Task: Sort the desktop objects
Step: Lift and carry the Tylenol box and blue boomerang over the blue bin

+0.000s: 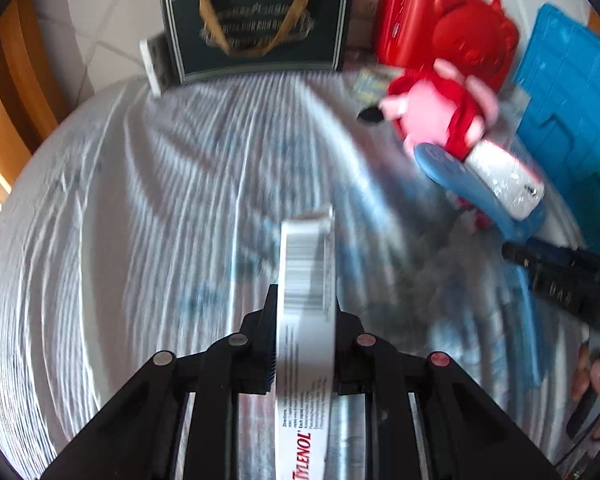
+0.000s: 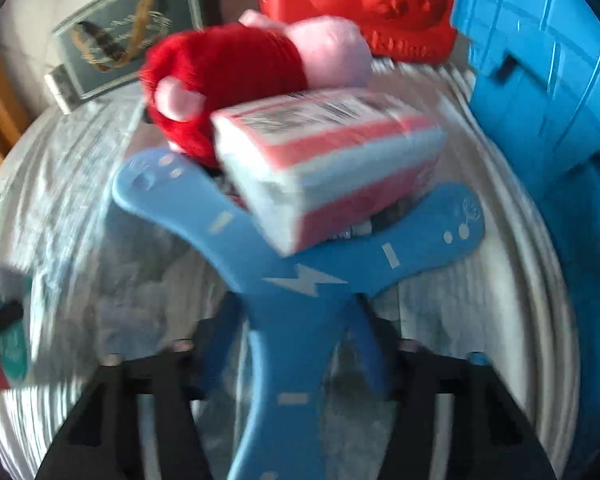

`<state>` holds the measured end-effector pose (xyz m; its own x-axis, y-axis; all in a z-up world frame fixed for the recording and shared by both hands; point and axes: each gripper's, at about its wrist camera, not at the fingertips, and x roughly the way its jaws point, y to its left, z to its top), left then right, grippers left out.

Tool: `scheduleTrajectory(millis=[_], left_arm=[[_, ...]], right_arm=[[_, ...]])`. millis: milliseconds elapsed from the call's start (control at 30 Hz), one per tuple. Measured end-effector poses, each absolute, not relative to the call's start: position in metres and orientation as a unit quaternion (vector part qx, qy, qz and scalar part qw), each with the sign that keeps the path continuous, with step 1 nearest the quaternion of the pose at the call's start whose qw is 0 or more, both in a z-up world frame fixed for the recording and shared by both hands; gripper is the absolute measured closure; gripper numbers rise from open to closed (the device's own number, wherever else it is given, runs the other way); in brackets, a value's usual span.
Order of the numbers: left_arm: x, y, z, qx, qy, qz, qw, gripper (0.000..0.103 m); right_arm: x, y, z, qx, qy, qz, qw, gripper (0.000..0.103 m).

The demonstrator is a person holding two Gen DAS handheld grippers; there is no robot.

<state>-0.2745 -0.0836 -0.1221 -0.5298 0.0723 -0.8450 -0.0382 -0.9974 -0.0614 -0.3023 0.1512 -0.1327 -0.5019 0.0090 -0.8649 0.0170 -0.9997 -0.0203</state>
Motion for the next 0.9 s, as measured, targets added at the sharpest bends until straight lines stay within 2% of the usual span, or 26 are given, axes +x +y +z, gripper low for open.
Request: scheduleTrajectory(millis=[33, 67, 100, 233, 333, 367, 400, 433, 467, 500, 567, 600, 633, 667, 700, 733, 767, 900], left_arm=[[-0.273, -0.081, -0.117, -0.478, -0.019, 0.878, 0.035, 0.084], [-0.27, -0.079, -0.112, -0.471, -0.022, 0.881, 0.039, 0.084], [-0.268, -0.076, -0.108, -0.467, -0.025, 0.883, 0.044, 0.084], [-0.267, -0.064, -0.101, -0.459, -0.014, 0.886, 0.057, 0.084], [-0.267, -0.062, -0.104, -0.461, -0.013, 0.886, 0.054, 0.084], [-0.268, -0.063, -0.107, -0.465, -0.013, 0.884, 0.05, 0.084], [-0.272, -0.065, -0.111, -0.472, -0.014, 0.88, 0.047, 0.084], [-0.273, -0.066, -0.114, -0.479, -0.014, 0.877, 0.042, 0.084], [-0.275, -0.069, -0.121, -0.488, -0.014, 0.872, 0.035, 0.084], [-0.276, -0.072, -0.125, -0.493, -0.015, 0.869, 0.033, 0.084], [-0.278, -0.08, -0.137, -0.509, -0.023, 0.86, 0.025, 0.084], [-0.28, -0.084, -0.143, -0.516, -0.028, 0.856, 0.023, 0.084], [-0.281, -0.086, -0.148, -0.521, -0.032, 0.852, 0.022, 0.084], [-0.283, -0.088, -0.153, -0.526, -0.037, 0.849, 0.024, 0.084], [-0.284, -0.088, -0.155, -0.527, -0.038, 0.848, 0.026, 0.085], [-0.284, -0.086, -0.155, -0.527, -0.035, 0.849, 0.027, 0.085], [-0.283, -0.084, -0.151, -0.522, -0.035, 0.852, 0.034, 0.085], [-0.271, -0.074, -0.122, -0.482, -0.023, 0.874, 0.054, 0.085]], right_arm=[[-0.297, 0.15, -0.127, 0.493, 0.011, -0.87, 0.008, 0.076], [-0.293, 0.151, -0.121, 0.488, 0.0, -0.873, 0.016, 0.097], [-0.29, 0.154, -0.117, 0.487, -0.02, -0.873, 0.016, 0.102], [-0.288, 0.191, -0.117, 0.501, -0.055, -0.863, -0.04, 0.102], [-0.281, 0.198, -0.121, 0.508, -0.065, -0.859, -0.024, 0.1], [-0.28, 0.194, -0.12, 0.506, -0.06, -0.86, -0.016, 0.094], [-0.28, 0.186, -0.12, 0.508, -0.059, -0.859, -0.002, 0.076], [-0.283, 0.182, -0.123, 0.512, -0.063, -0.856, 0.006, 0.063], [-0.286, 0.176, -0.127, 0.519, -0.07, -0.852, 0.013, 0.036], [-0.284, 0.179, -0.132, 0.525, -0.069, -0.848, 0.017, 0.031], [-0.289, 0.172, -0.143, 0.543, -0.059, -0.837, 0.019, 0.031], [-0.293, 0.165, -0.15, 0.554, -0.049, -0.831, 0.016, 0.039], [-0.301, 0.16, -0.157, 0.556, -0.016, -0.831, 0.004, 0.042], [-0.305, 0.152, -0.159, 0.552, 0.015, -0.834, 0.0, 0.056], [-0.313, 0.148, -0.162, 0.556, 0.02, -0.831, 0.005, 0.06], [-0.319, 0.147, -0.163, 0.561, 0.019, -0.827, 0.006, 0.061], [-0.324, 0.148, -0.165, 0.567, 0.012, -0.824, 0.009, 0.061], [-0.314, 0.164, -0.158, 0.583, -0.106, -0.801, 0.081, 0.062]])
